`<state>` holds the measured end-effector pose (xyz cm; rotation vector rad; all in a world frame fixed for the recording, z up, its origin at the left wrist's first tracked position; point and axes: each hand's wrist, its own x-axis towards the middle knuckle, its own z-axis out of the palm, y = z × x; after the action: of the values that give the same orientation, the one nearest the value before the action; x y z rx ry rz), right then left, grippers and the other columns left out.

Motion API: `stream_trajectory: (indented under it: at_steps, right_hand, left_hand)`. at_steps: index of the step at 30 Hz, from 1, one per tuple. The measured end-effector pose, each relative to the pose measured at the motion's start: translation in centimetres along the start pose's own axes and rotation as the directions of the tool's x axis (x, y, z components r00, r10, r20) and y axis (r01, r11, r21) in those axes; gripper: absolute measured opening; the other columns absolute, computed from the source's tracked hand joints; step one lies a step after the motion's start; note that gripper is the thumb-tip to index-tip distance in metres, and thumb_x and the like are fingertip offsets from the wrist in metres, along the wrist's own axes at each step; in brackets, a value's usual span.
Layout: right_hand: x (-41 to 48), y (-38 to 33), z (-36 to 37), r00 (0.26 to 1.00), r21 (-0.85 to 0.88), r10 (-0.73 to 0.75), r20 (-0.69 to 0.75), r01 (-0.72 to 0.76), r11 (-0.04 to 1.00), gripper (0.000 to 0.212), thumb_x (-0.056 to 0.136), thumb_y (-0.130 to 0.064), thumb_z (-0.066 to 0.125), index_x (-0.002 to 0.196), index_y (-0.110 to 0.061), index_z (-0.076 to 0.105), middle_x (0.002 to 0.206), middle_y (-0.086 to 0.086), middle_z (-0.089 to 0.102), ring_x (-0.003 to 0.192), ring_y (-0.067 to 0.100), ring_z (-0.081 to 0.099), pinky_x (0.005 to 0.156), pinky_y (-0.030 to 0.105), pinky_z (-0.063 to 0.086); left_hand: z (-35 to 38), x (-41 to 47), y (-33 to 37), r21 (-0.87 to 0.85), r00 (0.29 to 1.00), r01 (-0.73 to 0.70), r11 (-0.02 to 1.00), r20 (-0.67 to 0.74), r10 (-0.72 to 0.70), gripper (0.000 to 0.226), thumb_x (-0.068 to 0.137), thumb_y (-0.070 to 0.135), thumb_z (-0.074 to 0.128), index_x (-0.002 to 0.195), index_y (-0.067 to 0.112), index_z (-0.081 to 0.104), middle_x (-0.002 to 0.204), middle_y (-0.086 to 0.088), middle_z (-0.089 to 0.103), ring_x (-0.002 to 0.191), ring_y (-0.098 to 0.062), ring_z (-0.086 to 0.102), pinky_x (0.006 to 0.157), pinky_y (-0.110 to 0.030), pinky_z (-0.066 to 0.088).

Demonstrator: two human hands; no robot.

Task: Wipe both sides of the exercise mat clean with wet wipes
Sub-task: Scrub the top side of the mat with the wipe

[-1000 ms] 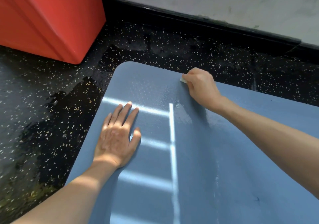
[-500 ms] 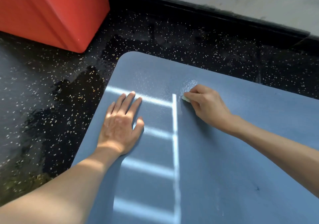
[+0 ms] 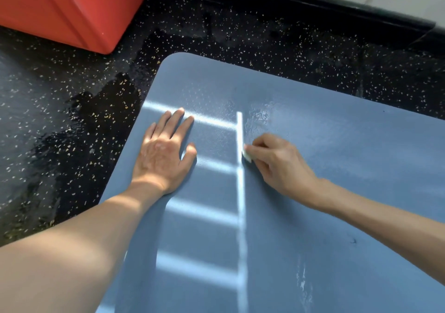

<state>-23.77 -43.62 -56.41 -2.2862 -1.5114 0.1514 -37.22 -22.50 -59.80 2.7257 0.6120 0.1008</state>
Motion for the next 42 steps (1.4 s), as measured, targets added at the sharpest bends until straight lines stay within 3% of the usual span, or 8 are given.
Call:
stream_trajectory:
  at_steps: [11, 15, 20, 24, 28, 33, 37, 42]
  right_hand:
    - [-2.4, -1.7, 0.0, 0.993, 0.083, -0.060, 0.099, 0.051, 0.995, 0.019, 0.090, -0.010, 0.052, 0.089, -0.003, 0.069, 0.079, 0.011, 0.057, 0.062, 0.030, 0.052, 0.049, 0.029, 0.043]
    - [-0.5, -0.3, 0.2, 0.996, 0.029, 0.071, -0.049, -0.070, 0.997, 0.007, 0.085, -0.002, 0.060, 0.086, 0.000, 0.067, 0.081, 0.012, 0.058, 0.064, 0.032, 0.055, 0.053, 0.030, 0.043]
    - [-4.1, -3.3, 0.1, 0.981, 0.123, -0.074, 0.182, 0.052, 0.991, 0.010, 0.087, -0.008, 0.058, 0.089, -0.005, 0.067, 0.081, 0.010, 0.056, 0.065, 0.028, 0.052, 0.053, 0.031, 0.044]
    - [-2.7, -1.8, -0.2, 0.998, 0.039, 0.065, 0.005, -0.065, 0.997, 0.014, 0.084, -0.003, 0.055, 0.087, -0.002, 0.068, 0.081, 0.012, 0.058, 0.062, 0.032, 0.054, 0.051, 0.028, 0.042]
    - [-7.4, -5.4, 0.1, 0.976, 0.165, -0.091, 0.199, 0.058, 0.985, 0.021, 0.091, -0.012, 0.049, 0.091, -0.004, 0.068, 0.080, 0.010, 0.055, 0.060, 0.028, 0.048, 0.048, 0.031, 0.044]
    - [-5.9, -4.3, 0.5, 0.998, 0.088, 0.067, -0.007, -0.066, 0.994, 0.008, 0.083, 0.001, 0.062, 0.084, -0.002, 0.069, 0.079, 0.011, 0.058, 0.061, 0.031, 0.054, 0.050, 0.031, 0.042]
    - [-9.3, -7.5, 0.8, 0.975, 0.176, -0.086, 0.204, 0.050, 0.983, 0.029, 0.089, -0.020, 0.040, 0.084, -0.005, 0.064, 0.080, 0.010, 0.055, 0.063, 0.031, 0.052, 0.051, 0.033, 0.045]
    - [-8.0, -5.7, 0.8, 0.990, 0.010, 0.138, 0.029, -0.138, 0.990, 0.018, 0.083, -0.011, 0.048, 0.079, -0.001, 0.063, 0.080, 0.013, 0.055, 0.063, 0.036, 0.055, 0.051, 0.039, 0.048]
  left_hand:
    - [0.0, 0.0, 0.0, 0.011, 1.000, -0.003, 1.000, -0.006, 0.003, 0.070, 0.088, 0.046, 0.025, 0.151, 0.019, 0.037, 0.162, -0.001, 0.026, 0.150, -0.022, 0.017, 0.122, -0.040, 0.010]
    - [0.0, 0.0, 0.0, 0.015, 1.000, -0.001, 1.000, -0.003, 0.001, 0.069, 0.088, 0.045, 0.026, 0.151, 0.019, 0.037, 0.162, -0.001, 0.025, 0.150, -0.021, 0.016, 0.122, -0.039, 0.009]
    - [0.0, 0.0, 0.0, 0.016, 1.000, -0.006, 1.000, -0.001, 0.006, 0.068, 0.089, 0.045, 0.027, 0.151, 0.019, 0.037, 0.162, -0.001, 0.025, 0.150, -0.022, 0.016, 0.121, -0.039, 0.008]
    - [-0.2, 0.0, 0.1, 0.020, 1.000, 0.000, 1.000, 0.016, 0.000, 0.064, 0.091, 0.041, 0.032, 0.152, 0.019, 0.035, 0.162, 0.000, 0.023, 0.150, -0.021, 0.014, 0.121, -0.038, 0.006]
    - [-0.3, 0.0, 0.2, 0.028, 1.000, -0.006, 1.000, 0.013, 0.005, 0.064, 0.091, 0.039, 0.033, 0.152, 0.019, 0.036, 0.162, -0.001, 0.024, 0.150, -0.022, 0.015, 0.121, -0.040, 0.008]
    - [-0.3, -0.1, 0.2, 0.032, 1.000, -0.010, 0.999, 0.016, 0.010, 0.062, 0.094, 0.039, 0.034, 0.152, 0.019, 0.034, 0.162, -0.001, 0.023, 0.150, -0.021, 0.014, 0.122, -0.041, 0.008]
    - [-0.1, -0.3, 0.5, 0.117, 0.999, -0.016, 0.993, 0.030, 0.013, 0.057, 0.102, 0.032, 0.035, 0.156, 0.017, 0.025, 0.164, -0.003, 0.016, 0.152, -0.022, 0.009, 0.121, -0.040, 0.006]
    - [0.2, -1.5, 1.2, 0.207, 0.991, -0.027, 0.978, 0.130, 0.000, 0.061, 0.102, 0.036, 0.018, 0.155, 0.005, 0.017, 0.163, -0.017, 0.012, 0.148, -0.038, 0.015, 0.117, -0.048, 0.016]
